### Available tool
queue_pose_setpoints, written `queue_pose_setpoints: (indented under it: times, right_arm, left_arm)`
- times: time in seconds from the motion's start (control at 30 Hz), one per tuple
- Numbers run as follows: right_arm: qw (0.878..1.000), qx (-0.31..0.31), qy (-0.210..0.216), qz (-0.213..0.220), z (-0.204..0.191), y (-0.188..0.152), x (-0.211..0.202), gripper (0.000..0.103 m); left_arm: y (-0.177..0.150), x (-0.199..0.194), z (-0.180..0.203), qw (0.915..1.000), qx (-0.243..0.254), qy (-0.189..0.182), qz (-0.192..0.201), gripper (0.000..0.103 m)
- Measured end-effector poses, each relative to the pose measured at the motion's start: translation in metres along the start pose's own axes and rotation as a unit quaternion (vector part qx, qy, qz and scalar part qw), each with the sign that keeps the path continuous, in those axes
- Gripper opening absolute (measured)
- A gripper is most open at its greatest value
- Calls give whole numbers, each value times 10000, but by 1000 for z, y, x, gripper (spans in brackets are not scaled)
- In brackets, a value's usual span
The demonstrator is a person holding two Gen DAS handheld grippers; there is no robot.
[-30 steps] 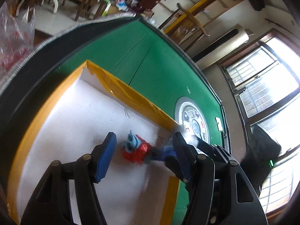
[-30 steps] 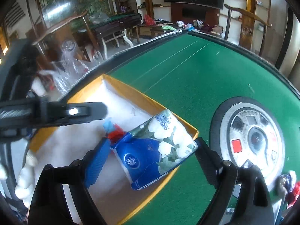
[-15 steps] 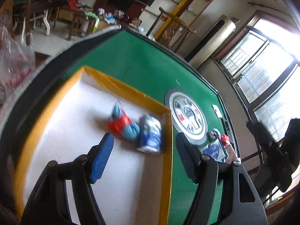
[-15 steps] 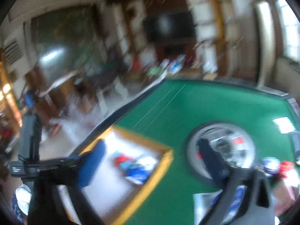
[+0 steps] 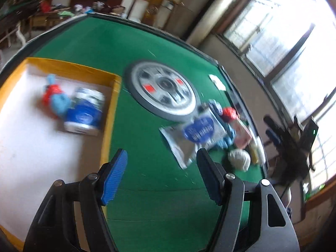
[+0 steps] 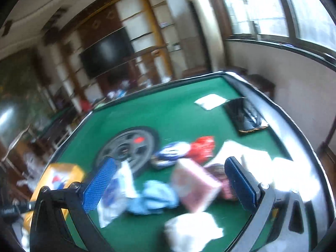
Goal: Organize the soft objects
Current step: 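Grasp the white Deeyeo wipes pack with the left tool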
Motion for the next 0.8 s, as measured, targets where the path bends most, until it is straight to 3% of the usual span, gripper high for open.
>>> queue_pose_setpoints:
  times: [0.13,0.27,0.33,0.4,0.6,0.73,0.8]
  right_arm:
    - [9991,345,-139,183,45,-8,-3,102]
    - [9953,947,142,-125,71,-16,8,102]
    - [9939,1049,279,-214,73,-18,11,102]
    - [9927,1128,329,-269,73,-19,11,102]
    - [9908,1264,331,-346,83,-30,13,102]
    - [9892,1376,332,-382,86,-32,16,102]
    - [9882,1429,359,-421,87,-33,18,102]
  left_arm:
    - [-17,20,33,9979,586,246,-104,68]
    - [-27,41,65,9870,1484,606,125,68]
    - [-26,53,82,9761,2016,733,362,70]
    - [-24,68,95,9623,2509,930,485,78]
    - [-18,113,120,9242,3644,1112,252,81]
    - [-10,142,125,9137,3914,1088,-138,84]
    - [-8,151,128,9147,3909,989,-262,88]
Point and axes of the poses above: each gripper's, at about its wrist camera, not at the fingertips, and x roughly the way its jaws point, z to its right, y to its top, the point moved 2 cm from there along x, roughly the way its jaws point, and after that the axes turned 8 degrees about -x, right-handed, at the moved point
